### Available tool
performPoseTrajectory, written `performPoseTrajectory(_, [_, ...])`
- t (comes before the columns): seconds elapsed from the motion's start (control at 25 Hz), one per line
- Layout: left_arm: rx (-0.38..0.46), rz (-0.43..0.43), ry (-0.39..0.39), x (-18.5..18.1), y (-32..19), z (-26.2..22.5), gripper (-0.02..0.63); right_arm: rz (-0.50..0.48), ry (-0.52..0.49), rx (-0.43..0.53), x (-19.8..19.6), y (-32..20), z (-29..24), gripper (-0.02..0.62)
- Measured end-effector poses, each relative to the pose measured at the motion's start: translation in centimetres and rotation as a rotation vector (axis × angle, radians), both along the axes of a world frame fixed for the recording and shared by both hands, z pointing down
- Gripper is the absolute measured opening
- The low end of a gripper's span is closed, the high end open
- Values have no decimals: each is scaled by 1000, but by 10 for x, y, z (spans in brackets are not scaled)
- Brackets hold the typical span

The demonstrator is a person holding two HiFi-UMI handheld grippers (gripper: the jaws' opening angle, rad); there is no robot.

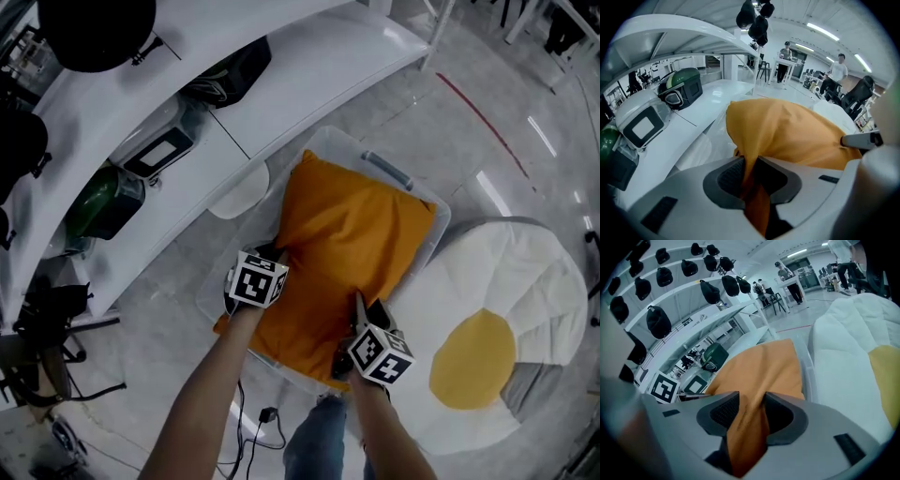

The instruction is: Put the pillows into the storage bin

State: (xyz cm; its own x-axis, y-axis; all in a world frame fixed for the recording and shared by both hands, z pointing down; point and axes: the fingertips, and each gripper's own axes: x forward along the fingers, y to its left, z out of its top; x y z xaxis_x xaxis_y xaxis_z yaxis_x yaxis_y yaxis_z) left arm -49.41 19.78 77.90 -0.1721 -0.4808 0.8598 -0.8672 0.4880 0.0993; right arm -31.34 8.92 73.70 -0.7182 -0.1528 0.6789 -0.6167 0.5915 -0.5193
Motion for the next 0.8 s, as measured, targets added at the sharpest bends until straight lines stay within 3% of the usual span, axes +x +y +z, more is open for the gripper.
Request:
performPoseTrajectory(0.12, [-14,-26,-55,-7,5,-2,131,-11,-22,-4,-5,6,-4,260])
performPoseTrajectory(0.2, [33,-69,-79,-10,3,-16,153,-3,-37,-6,-3,5,-8,290])
performPoseTrajectory(0.28, [79,-84,-75,-5,0,-26,215,-11,-49,3,-1,4,-13,318])
performPoseTrajectory(0.6, [149,-109,-58,17,-6,-57,229,-40,-91,25,4,0,-45,342])
performPoseTrajectory(0.8, [238,-117,-89,33,-19,-123,227,-99,-116,83,11,-11,-101,341])
